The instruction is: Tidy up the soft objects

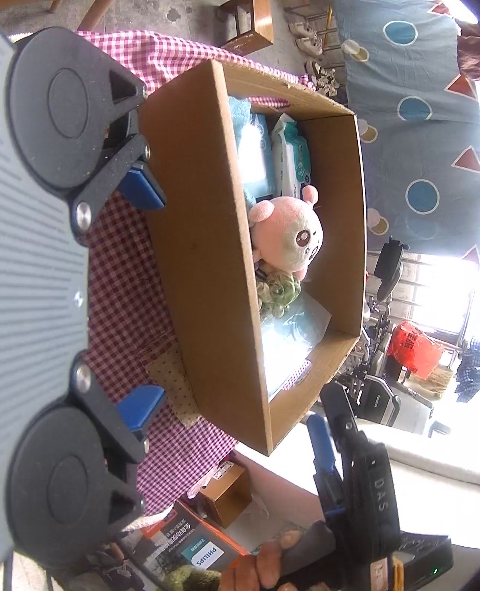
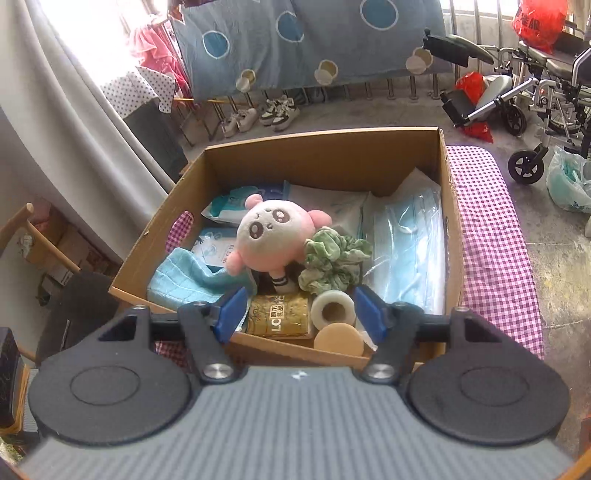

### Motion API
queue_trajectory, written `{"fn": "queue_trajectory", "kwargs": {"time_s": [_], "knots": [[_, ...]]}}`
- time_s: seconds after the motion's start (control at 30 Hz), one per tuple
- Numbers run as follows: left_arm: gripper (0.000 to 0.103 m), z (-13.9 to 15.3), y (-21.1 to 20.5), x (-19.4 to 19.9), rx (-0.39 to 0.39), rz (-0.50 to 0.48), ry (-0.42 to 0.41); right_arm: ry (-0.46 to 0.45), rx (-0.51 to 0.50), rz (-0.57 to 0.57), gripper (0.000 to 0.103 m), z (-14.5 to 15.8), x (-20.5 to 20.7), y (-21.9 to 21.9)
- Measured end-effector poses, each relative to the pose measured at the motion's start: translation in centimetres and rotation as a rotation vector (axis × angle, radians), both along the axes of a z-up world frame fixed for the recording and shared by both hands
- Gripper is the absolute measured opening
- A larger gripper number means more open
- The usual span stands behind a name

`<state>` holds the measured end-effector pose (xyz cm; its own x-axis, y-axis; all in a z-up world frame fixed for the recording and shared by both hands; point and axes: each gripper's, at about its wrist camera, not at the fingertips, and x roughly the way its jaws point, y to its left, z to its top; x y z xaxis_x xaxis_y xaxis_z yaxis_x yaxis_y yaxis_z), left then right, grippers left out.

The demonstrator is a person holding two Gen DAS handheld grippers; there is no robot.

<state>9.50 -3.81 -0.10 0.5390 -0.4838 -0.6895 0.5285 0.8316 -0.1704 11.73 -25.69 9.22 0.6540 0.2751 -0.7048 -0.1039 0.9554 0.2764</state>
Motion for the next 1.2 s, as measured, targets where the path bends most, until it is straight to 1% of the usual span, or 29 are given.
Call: {"fn": "queue_trajectory", "kwargs": {"time_s": [0.07,0.13,0.23,0.27,0.3,0.37,0.5,0.57,0.63,0.7,0.77,0.83,0.9,1.03,1.2], "knots": [[0.103,1.0,0.4,-0.3,0.027,0.037,-0.033,-0.053,0.006,-0.020,0.083,0.4,-1.9,0.3],[0.103,2.1,0.8,-0.3,0.053,0.077,-0.058,-0.097,0.010,-0.045,0.084,0.8,-3.7,0.5],[0.103,3.8,1.3,-0.1,0.077,0.143,-0.080,-0.157,0.033,-0.094,0.090,1.2,-6.0,0.5],[0.103,4.6,1.7,0.0,0.080,0.171,-0.094,-0.177,0.038,-0.111,0.092,1.3,-6.7,0.6],[0.103,5.1,1.9,0.1,0.082,0.193,-0.108,-0.197,0.040,-0.128,0.097,1.3,-7.3,0.6],[0.103,6.2,2.1,0.3,0.094,0.230,-0.147,-0.231,0.032,-0.151,0.102,1.4,-8.1,0.9],[0.103,7.6,1.4,1.2,0.158,0.337,-0.195,-0.262,-0.032,-0.191,0.102,1.3,-8.7,2.2],[0.103,7.8,0.9,2.0,0.167,0.354,-0.196,-0.270,-0.053,-0.215,0.102,1.4,-8.7,2.6],[0.103,7.7,0.4,2.9,0.179,0.350,-0.185,-0.272,-0.072,-0.230,0.102,1.4,-8.4,3.0],[0.103,7.4,-0.1,3.9,0.198,0.368,-0.144,-0.264,-0.103,-0.236,0.102,1.3,-7.9,3.4],[0.103,7.0,-0.3,4.4,0.197,0.393,-0.122,-0.257,-0.138,-0.242,0.102,1.1,-7.3,3.9],[0.103,6.8,-0.6,4.9,0.208,0.400,-0.089,-0.238,-0.184,-0.263,0.102,0.7,-6.6,4.4],[0.103,6.5,-0.8,5.1,0.210,0.399,-0.064,-0.222,-0.209,-0.270,0.102,0.3,-6.0,4.7],[0.103,6.1,-1.5,5.4,0.225,0.407,-0.036,-0.166,-0.186,-0.258,0.102,-0.7,-4.5,4.8],[0.103,6.0,-2.2,5.5,0.240,0.409,-0.036,-0.124,-0.197,-0.229,0.102,-1.8,-3.3,5.2]]}}
